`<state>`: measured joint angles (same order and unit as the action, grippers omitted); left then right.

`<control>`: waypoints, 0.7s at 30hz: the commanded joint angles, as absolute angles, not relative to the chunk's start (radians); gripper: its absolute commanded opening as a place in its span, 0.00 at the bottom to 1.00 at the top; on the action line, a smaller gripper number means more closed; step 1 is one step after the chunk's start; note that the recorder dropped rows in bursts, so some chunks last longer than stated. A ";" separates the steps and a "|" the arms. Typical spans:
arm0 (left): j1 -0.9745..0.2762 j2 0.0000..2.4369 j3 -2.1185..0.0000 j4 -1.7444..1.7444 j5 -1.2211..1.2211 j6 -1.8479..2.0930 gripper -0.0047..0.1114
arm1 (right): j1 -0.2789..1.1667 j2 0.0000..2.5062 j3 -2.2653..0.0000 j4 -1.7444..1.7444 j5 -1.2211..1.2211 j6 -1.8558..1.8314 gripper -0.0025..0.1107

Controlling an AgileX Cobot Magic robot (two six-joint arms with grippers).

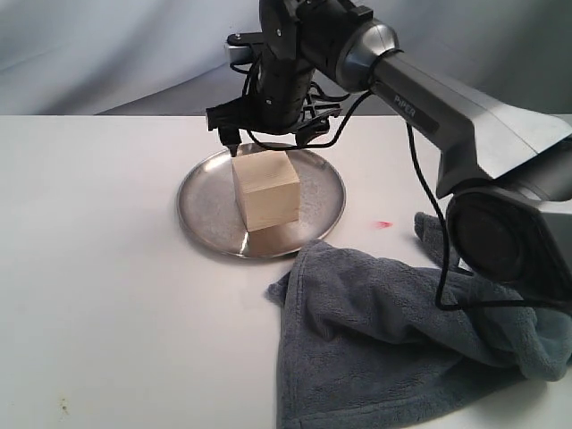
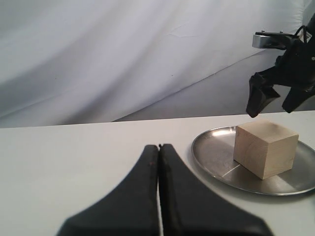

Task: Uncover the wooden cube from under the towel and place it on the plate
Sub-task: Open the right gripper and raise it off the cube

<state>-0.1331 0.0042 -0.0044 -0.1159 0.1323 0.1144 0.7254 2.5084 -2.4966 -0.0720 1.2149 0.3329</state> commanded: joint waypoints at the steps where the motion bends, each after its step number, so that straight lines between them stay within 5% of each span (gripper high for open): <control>1: -0.138 0.000 0.000 -0.118 0.132 0.112 0.04 | 0.749 2.482 -2.498 -0.150 1.221 0.330 0.63; 13: -0.138 0.000 0.000 -0.118 0.132 0.112 0.04 | 0.836 2.418 -2.498 -0.165 1.221 0.330 0.40; 21: -0.138 0.000 0.000 -0.118 0.132 0.112 0.04 | 0.861 2.370 -2.463 -0.172 1.221 0.317 0.06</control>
<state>-0.1331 0.0042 -0.0044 -0.1159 0.1323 0.1144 0.8566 2.4075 -2.4928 -0.1579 1.2211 0.3329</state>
